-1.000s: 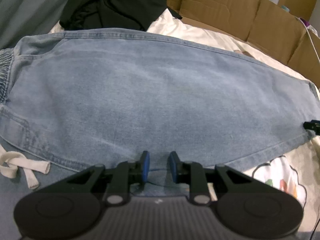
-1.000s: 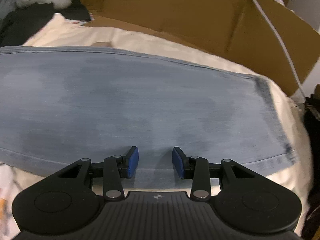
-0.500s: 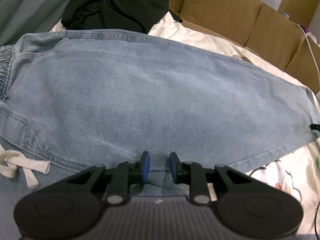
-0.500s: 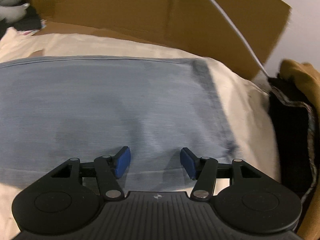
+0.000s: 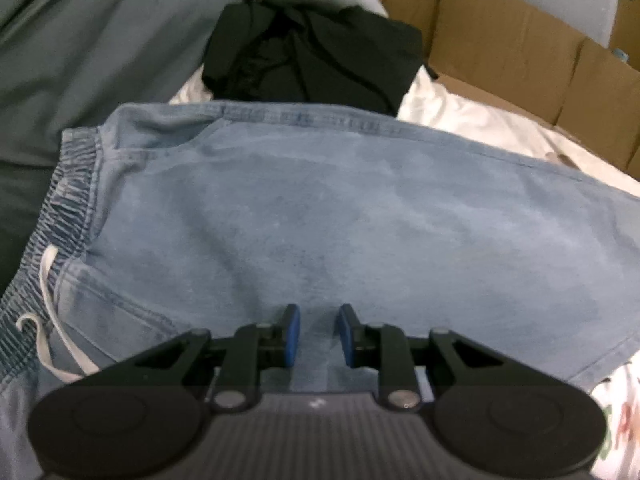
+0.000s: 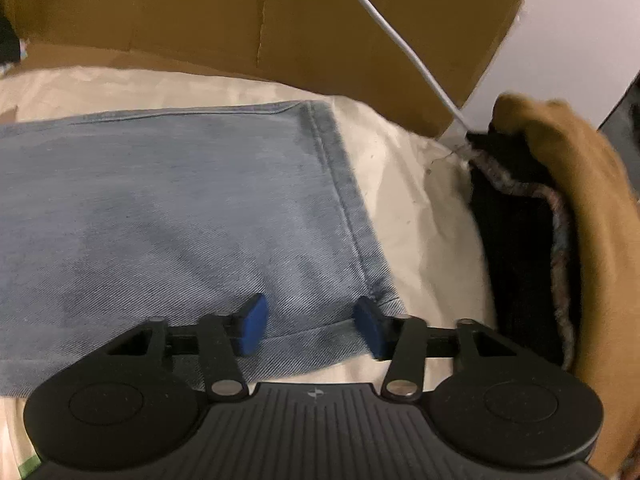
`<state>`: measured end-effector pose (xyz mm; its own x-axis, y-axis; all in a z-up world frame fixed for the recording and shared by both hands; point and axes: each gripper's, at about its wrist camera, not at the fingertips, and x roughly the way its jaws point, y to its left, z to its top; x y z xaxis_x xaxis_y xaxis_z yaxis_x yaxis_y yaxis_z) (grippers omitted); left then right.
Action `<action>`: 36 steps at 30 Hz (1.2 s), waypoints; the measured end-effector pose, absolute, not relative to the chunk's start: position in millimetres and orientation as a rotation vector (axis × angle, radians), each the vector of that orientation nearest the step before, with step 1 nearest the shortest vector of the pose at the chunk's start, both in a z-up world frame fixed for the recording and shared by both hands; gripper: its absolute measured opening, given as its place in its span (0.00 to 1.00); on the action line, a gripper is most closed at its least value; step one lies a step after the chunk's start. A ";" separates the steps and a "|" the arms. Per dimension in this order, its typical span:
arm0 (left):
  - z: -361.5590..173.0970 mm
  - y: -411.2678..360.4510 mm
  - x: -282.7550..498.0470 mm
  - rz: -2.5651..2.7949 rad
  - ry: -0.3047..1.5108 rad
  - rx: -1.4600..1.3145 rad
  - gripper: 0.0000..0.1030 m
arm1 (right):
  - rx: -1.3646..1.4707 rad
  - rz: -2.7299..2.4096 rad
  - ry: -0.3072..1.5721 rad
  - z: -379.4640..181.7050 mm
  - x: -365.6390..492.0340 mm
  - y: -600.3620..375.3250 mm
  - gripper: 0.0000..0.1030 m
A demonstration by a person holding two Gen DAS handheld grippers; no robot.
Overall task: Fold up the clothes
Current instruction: 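Move the left tool to the waistband and the right tool over the leg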
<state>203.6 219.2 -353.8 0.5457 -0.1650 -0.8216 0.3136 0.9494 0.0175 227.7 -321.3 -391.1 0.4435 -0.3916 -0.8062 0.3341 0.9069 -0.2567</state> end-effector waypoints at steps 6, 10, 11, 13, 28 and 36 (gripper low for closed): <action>-365.4 209.1 219.7 -0.300 0.920 0.197 0.26 | -0.162 -0.271 0.924 -370.9 224.5 -272.2 0.46; -366.9 199.8 232.5 -0.310 0.891 0.219 0.26 | -0.153 -0.166 0.890 -362.3 226.1 -238.6 0.46; -367.5 197.3 235.3 -0.316 0.887 0.232 0.26 | -0.142 -0.141 0.884 -361.2 227.2 -229.8 0.46; -368.3 192.9 240.2 -0.325 0.890 0.249 0.26 | -0.139 -0.081 0.883 -361.4 230.4 -210.4 0.46; -364.9 175.6 274.4 -0.380 0.879 0.267 0.39 | -0.086 0.129 0.926 -368.5 259.7 -96.0 0.46; -371.4 155.9 309.9 -0.361 0.898 0.265 0.46 | -0.046 0.187 0.891 -367.5 311.7 -38.9 0.46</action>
<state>309.9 155.9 -371.4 0.5693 -0.1943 -0.7988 0.4127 0.9079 0.0733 311.7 -38.9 -367.5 0.6135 0.1428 -0.7767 -0.1813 0.9827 0.0375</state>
